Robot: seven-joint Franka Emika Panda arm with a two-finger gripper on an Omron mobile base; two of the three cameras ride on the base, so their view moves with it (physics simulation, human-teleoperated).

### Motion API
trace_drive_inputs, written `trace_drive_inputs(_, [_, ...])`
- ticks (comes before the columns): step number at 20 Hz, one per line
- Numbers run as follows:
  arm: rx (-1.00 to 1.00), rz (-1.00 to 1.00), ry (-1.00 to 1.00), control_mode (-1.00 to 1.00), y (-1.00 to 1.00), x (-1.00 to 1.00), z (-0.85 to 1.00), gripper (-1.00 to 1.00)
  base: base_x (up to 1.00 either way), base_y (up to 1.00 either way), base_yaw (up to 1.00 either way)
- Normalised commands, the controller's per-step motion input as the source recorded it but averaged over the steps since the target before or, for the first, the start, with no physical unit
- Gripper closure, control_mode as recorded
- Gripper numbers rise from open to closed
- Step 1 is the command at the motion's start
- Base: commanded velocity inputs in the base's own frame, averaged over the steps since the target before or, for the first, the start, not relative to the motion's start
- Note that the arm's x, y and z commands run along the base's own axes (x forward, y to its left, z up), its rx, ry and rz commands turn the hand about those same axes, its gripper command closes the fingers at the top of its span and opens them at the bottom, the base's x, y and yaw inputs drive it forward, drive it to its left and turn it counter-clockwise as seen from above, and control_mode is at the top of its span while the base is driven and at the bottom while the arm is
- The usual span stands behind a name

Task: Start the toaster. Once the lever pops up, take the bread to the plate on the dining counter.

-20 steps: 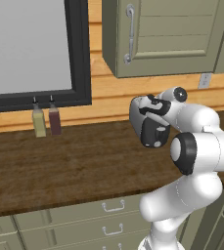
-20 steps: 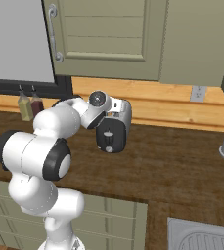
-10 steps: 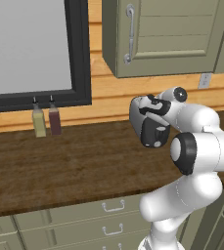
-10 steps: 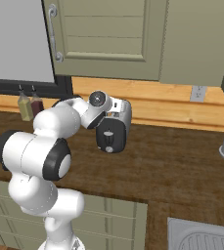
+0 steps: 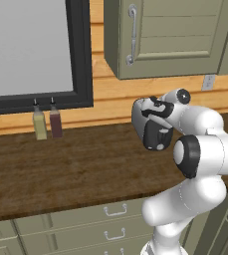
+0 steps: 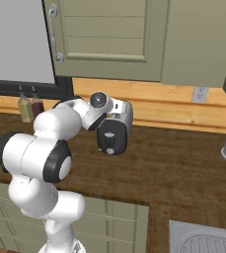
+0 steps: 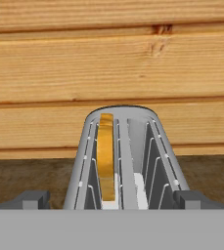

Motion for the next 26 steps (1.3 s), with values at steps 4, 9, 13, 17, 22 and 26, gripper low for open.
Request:
trace_drive_inputs(4, [0.00,0.00,0.00,-1.00,0.00,0.00,0.00,-1.00,0.00,0.00,0.00])
trace_drive_inputs(9, [0.00,0.00,0.00,-1.00,0.00,0.00,0.00,-1.00,0.00,0.00,0.00])
trace_drive_inputs(13, [0.00,0.00,0.00,-1.00,0.00,0.00,0.00,-1.00,0.00,0.00,0.00])
trace_drive_inputs(17, [0.00,0.00,0.00,-1.00,0.00,0.00,0.00,-1.00,0.00,0.00,0.00])
trace_drive_inputs(22, [0.00,0.00,0.00,-1.00,0.00,0.00,0.00,-1.00,0.00,0.00,0.00])
trace_drive_inputs(26, [0.00,0.00,0.00,-1.00,0.00,0.00,0.00,-1.00,0.00,0.00,0.00])
